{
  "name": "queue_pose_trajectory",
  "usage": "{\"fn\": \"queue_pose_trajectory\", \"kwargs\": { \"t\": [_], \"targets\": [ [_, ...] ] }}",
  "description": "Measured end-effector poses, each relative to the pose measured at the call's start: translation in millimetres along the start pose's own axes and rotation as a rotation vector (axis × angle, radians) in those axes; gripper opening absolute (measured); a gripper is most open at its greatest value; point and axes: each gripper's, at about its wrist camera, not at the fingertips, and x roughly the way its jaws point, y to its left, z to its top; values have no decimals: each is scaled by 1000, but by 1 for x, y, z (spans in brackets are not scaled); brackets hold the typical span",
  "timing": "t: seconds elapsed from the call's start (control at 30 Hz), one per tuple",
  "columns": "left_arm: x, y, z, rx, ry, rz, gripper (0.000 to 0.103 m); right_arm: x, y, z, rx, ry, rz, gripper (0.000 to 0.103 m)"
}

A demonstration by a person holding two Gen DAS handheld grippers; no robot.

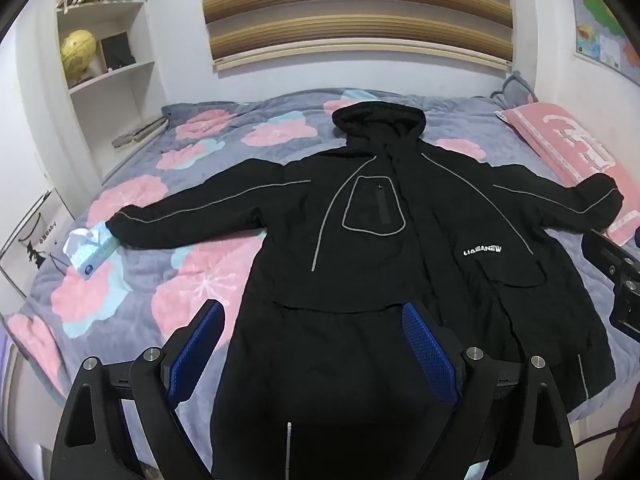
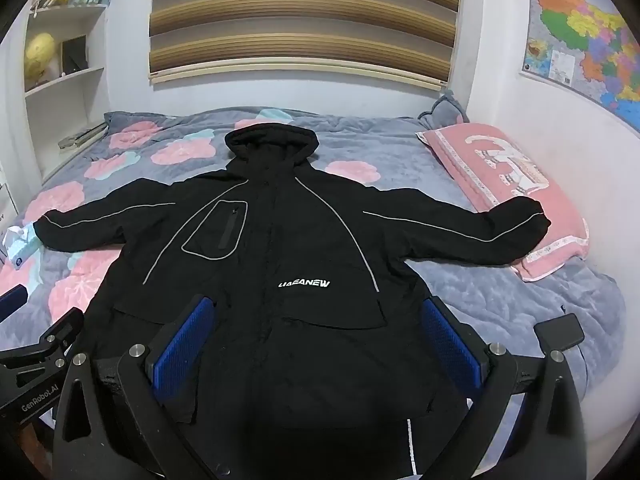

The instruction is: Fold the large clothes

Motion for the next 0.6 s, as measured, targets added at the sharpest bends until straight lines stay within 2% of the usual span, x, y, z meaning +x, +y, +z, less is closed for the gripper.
{"fn": "queue_pose_trajectory", "kwargs": {
  "t": [0.13,0.37,0.6],
  "targets": [
    [3,3,-1,-20,7,1,91,2,6,-1,-11,4,1,103],
    [19,30,-4,-65,33,-4,91,12,20,0,-33,23,7,103],
    [26,34,-5,-63,54,12,91,19,27,1,-41,38,16,103]
  ]
}}
